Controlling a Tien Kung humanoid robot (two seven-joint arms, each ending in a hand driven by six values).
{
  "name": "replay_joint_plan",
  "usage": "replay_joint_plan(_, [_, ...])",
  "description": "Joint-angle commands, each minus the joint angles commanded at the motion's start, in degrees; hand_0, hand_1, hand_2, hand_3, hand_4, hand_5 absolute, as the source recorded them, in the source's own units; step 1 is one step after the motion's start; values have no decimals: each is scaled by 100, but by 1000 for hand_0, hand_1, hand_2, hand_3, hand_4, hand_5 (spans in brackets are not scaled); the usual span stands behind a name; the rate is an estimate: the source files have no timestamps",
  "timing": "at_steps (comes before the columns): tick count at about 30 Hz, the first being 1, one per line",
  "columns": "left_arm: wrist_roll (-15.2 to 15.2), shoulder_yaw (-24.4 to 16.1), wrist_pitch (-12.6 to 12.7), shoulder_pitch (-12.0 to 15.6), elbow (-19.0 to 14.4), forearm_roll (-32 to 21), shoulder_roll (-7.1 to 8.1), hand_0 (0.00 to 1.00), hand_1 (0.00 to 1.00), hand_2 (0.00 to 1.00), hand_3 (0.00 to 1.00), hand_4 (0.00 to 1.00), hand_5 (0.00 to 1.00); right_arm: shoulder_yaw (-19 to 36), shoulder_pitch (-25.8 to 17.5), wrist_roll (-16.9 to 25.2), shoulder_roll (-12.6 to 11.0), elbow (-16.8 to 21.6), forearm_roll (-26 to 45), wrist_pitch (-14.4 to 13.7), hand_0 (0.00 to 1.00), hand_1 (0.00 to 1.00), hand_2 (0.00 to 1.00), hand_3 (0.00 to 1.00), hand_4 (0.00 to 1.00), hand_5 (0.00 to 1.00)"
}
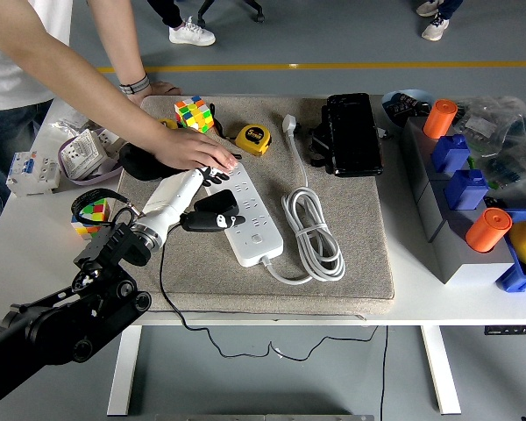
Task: Put the plug near the board,insert it into the board,press the button,pull the plug out
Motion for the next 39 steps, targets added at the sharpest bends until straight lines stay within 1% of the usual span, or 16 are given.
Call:
replay_joint_plan(5, [38, 17, 9, -20, 161, 45, -14, 634, 660, 695, 721, 998, 482, -2, -8, 1, -1, 4, -3, -1, 599, 651, 611, 511, 806, 501])
replay_joint_plan(6, [43, 22, 12, -22, 179, 43, -16, 552, 602, 644, 671, 998, 465, -3, -9, 1, -1, 4, -3, -1, 600, 651, 611, 511, 806, 501])
replay_joint_plan(11, [40, 48, 54, -42, 294, 53, -36, 552, 602, 644, 671, 998, 465, -3, -10, 2, -6, 5, -4, -1, 600, 651, 611, 511, 806, 501])
replay_joint_plan(12, [32, 53, 58, -46, 304, 39, -39, 497, 558, 603, 626, 988, 445, 1, -10, 3, -5, 4, -4, -2, 600, 651, 611, 511, 806, 500])
replay_joint_plan(17, [-16, 90, 115, -84, 375, -34, -70, 497, 558, 603, 626, 988, 445, 12, -8, 2, -7, 4, -5, -3, 600, 651, 611, 511, 806, 500])
replay_joint_plan(18, [-26, 95, 125, -91, 391, -42, -77, 438, 512, 553, 581, 923, 410, 15, -9, 3, -9, 6, -8, -3, 600, 651, 611, 511, 806, 500])
replay_joint_plan(23, [-72, 134, 184, -123, 464, -73, -98, 438, 512, 553, 581, 923, 410, 15, -10, 4, -8, 6, -10, -4, 600, 651, 611, 511, 806, 500])
replay_joint_plan(24, [-88, 143, 208, -131, 479, -75, -102, 388, 477, 532, 553, 878, 304, 17, -10, 4, -7, 5, -9, -4, 601, 651, 611, 510, 806, 501])
replay_joint_plan(29, [-92, 185, 256, -161, 535, -11, -124, 388, 477, 532, 553, 878, 304, 16, -18, 2, -11, 5, -13, -4, 601, 651, 611, 510, 806, 501])
replay_joint_plan(30, [-122, 191, 286, -160, 540, -10, -127, 337, 449, 513, 539, 861, 186, 14, -19, 3, -12, 5, -11, -4, 601, 651, 611, 511, 806, 500])
replay_joint_plan(35, [-223, 225, 363, -172, 550, 47, -132, 337, 449, 513, 539, 861, 186, 22, -11, 5, -10, 9, -17, -5, 601, 651, 611, 511, 806, 500])
replay_joint_plan(36, [-230, 229, 367, -171, 552, 55, -133, 287, 420, 500, 542, 823, 36, 23, -10, 5, -9, 9, -17, -5, 601, 651, 611, 511, 806, 500])
replay_joint_plan(39, [-351, 245, 473, -163, 559, 73, -134, 287, 420, 500, 542, 823, 36, 30, -10, 5, -9, 9, -18, -4, 601, 651, 611, 511, 806, 500])
